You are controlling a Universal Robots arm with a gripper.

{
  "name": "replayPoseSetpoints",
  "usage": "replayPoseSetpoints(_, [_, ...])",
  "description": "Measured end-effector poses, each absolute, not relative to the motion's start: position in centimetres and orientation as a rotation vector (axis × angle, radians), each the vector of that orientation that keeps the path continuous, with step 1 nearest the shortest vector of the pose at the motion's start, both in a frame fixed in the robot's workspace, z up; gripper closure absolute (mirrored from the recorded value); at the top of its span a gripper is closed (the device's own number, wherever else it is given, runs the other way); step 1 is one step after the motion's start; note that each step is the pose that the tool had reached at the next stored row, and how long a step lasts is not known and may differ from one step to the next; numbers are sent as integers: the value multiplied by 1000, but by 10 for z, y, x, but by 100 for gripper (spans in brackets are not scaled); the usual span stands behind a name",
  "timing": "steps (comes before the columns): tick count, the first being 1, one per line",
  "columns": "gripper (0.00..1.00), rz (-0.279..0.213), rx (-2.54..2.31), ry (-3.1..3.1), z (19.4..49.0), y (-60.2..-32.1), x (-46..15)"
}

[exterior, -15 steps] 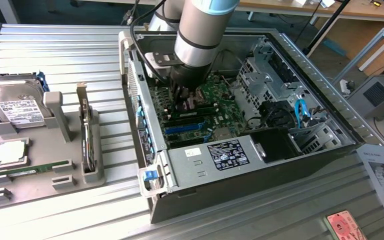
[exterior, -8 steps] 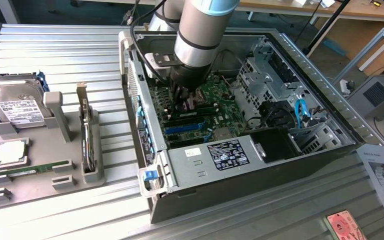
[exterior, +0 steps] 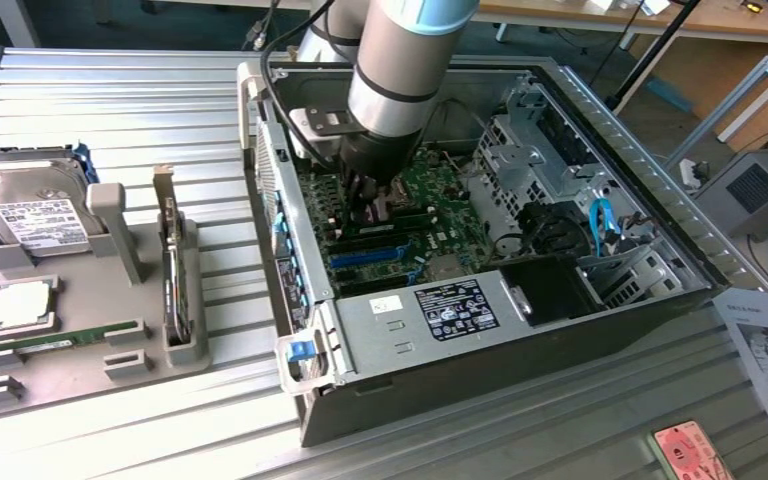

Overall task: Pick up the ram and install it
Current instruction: 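Press down the ram until it locks into place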

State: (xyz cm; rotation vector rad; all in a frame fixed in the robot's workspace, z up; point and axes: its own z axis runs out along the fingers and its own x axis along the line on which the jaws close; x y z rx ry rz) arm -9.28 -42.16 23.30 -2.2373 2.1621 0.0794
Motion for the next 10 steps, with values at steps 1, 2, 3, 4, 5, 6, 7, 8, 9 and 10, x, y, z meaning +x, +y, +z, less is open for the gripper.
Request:
replayPoseSetpoints(1, [89, 80, -2237, 2162, 233, -422, -93])
replayPoseSetpoints(2, [89, 80, -2237, 2162, 232, -422, -93])
replayPoseSetpoints(3, [89, 79, -2237, 2162, 232, -422, -93])
replayPoseSetpoints(4, [89, 79, -2237, 2162, 232, -422, -93])
replayPoseSetpoints(5, [89, 79, -2238, 2162, 232, -422, -93])
replayPoseSetpoints(6, [89, 79, -2237, 2162, 232, -422, -93])
replayPoseSetpoints(7, [89, 80, -2237, 2162, 232, -422, -93])
replayPoseSetpoints(8, [89, 79, -2237, 2162, 231, -422, -93])
replayPoseSetpoints(9, [89, 80, -2237, 2162, 231, -422, -93])
replayPoseSetpoints(10, [89, 79, -2237, 2162, 231, -422, -93])
